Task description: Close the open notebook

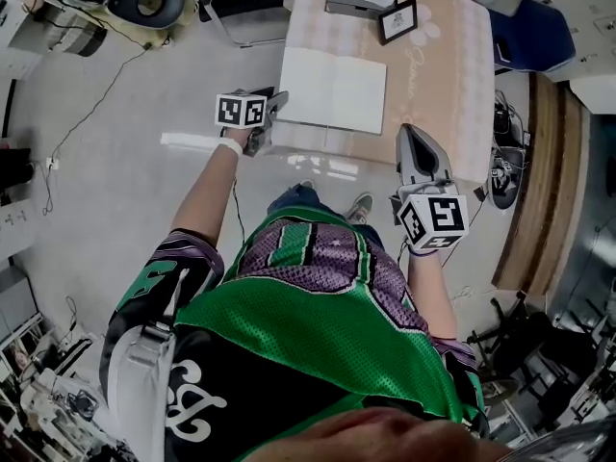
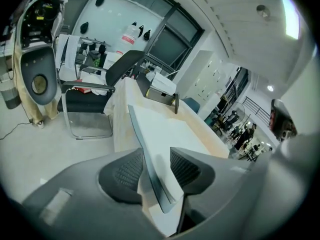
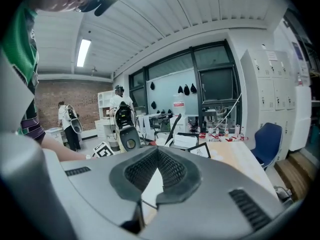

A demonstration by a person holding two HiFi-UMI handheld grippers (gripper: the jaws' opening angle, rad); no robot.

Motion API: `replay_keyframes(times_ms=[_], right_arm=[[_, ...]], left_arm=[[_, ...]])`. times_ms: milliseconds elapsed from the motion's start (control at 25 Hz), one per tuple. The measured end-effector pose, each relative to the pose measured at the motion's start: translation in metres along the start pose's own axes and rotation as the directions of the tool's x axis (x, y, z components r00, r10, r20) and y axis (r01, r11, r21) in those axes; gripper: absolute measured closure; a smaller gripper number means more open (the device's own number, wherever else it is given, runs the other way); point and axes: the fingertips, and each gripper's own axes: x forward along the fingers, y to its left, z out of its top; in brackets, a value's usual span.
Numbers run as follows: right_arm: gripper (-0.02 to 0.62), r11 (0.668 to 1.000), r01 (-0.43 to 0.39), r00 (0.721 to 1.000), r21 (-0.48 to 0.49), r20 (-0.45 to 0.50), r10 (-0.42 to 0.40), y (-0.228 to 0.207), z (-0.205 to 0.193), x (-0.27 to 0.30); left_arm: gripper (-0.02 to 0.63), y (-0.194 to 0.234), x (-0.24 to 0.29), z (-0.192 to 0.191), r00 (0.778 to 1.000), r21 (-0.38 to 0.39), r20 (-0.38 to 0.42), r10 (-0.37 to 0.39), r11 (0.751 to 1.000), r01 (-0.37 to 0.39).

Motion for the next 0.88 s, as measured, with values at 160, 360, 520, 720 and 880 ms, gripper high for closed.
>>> replay_keyframes(times_ms=[160,360,520,720,880], right_arm=[[0.597,1.0,-0.024,0.999,-0.002,0.021,0.024,-0.022,0.009,-0.007],[0.597,0.999,-0.044,0.997,0.014,0.06,0.043,-0.051,0.021,-0.022],[0.597,0.998,-0.058,0.996,0.019,0.071,0.056,-0.066,0.024,-0.03],[0.597,0.997,-0.078,0.993,0.019,0.088,0.076,-0.076,0.029,-0.038],[0.597,0.997,-0.078,0.991,-0.004,0.112,0.078,-0.085,0.041,-0.046]], left_arm=[[0.44,-0.011,-0.005,0.006,0.998,-0.028,0.028,0.056,0.998,-0.055],[0.44,-0.034,-0.01,0.021,0.992,-0.035,0.071,0.1,0.995,-0.097],[0.44,-0.051,-0.011,0.032,0.988,-0.03,0.091,0.128,0.992,-0.126],[0.44,-0.07,-0.012,0.042,0.983,-0.02,0.111,0.143,0.99,-0.141],[0.44,-0.083,-0.012,0.047,0.981,-0.011,0.123,0.149,0.989,-0.149]])
